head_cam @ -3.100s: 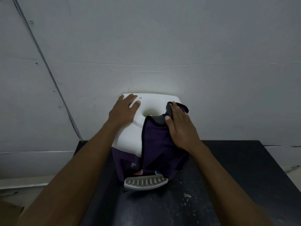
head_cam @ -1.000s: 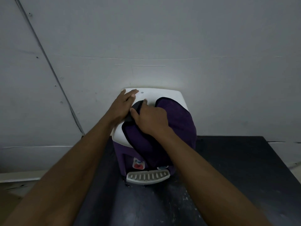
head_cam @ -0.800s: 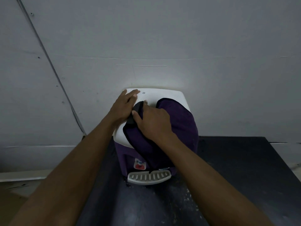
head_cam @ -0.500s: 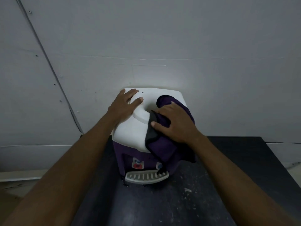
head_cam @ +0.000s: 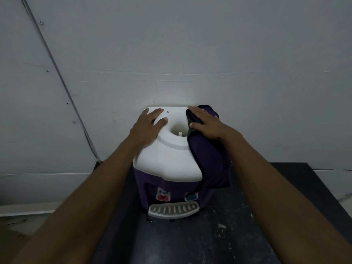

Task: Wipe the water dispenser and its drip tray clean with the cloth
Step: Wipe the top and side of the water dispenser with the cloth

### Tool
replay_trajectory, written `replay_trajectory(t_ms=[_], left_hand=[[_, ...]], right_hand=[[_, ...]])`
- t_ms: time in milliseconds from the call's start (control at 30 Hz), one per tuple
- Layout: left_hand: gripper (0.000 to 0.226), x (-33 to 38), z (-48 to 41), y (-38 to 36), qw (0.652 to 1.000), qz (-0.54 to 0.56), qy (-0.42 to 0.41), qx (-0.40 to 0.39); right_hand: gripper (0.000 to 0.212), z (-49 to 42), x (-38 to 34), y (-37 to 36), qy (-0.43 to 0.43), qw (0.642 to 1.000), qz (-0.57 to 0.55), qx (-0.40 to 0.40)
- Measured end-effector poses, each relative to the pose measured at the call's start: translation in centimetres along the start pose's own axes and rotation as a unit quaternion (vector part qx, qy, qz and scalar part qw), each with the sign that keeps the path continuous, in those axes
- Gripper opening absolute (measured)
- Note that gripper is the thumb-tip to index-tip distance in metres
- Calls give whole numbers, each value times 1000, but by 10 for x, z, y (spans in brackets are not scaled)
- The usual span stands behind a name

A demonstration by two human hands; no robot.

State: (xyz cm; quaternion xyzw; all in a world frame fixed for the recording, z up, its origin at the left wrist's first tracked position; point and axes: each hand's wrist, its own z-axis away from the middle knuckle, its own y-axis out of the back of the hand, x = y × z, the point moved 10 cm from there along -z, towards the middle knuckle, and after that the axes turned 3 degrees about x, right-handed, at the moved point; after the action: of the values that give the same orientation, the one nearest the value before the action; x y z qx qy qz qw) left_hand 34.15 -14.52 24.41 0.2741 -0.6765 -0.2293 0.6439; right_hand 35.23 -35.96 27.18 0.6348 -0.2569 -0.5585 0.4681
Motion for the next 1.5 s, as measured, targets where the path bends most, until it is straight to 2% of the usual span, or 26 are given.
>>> replay_trajectory(t_ms=[133,267,400,500,567,633,700,867,1000,1100,1233,1500], left_hand=[[56,0,-1,0,1000,-9,-3,1],[57,-1,-2,0,1000,-10,-4,5],[57,-2,-4,2,1000,-7,-4,5],[57,-4,-3,3,1000,0,-5,6],[58,-3,-2,2,1000,1,-8,7],[58,-3,-2,2,1000,2,-9,7],[57,-3,-2,1,1000,0,-9,6],[56,-2,-3,0,1000,-6,-5,5],[56,0,-3,3,1000,1,-1,5],[55,0,0,4,1000,8,2,0],[55,1,0,6,1000,16,2,3],[54,2,-3,4,1000,16,1,22]], right_hand=[[80,-21,-13,-2,8,997,38,-62],[79,-36,-29,-4,60,996,33,-59],[73,-37,-27,10,52,997,-15,52],[67,-26,-8,24,10,983,-103,149],[65,-15,9,30,-35,970,-122,208],[65,-12,17,29,-62,967,-106,223],[65,-19,6,23,-38,978,-73,193],[74,-43,-46,1,94,993,41,52],[74,-47,-50,-2,123,992,21,8],[71,-44,-38,0,93,996,-15,8],[67,-31,-5,6,1,996,-84,28],[55,38,39,2,-92,974,-107,176]])
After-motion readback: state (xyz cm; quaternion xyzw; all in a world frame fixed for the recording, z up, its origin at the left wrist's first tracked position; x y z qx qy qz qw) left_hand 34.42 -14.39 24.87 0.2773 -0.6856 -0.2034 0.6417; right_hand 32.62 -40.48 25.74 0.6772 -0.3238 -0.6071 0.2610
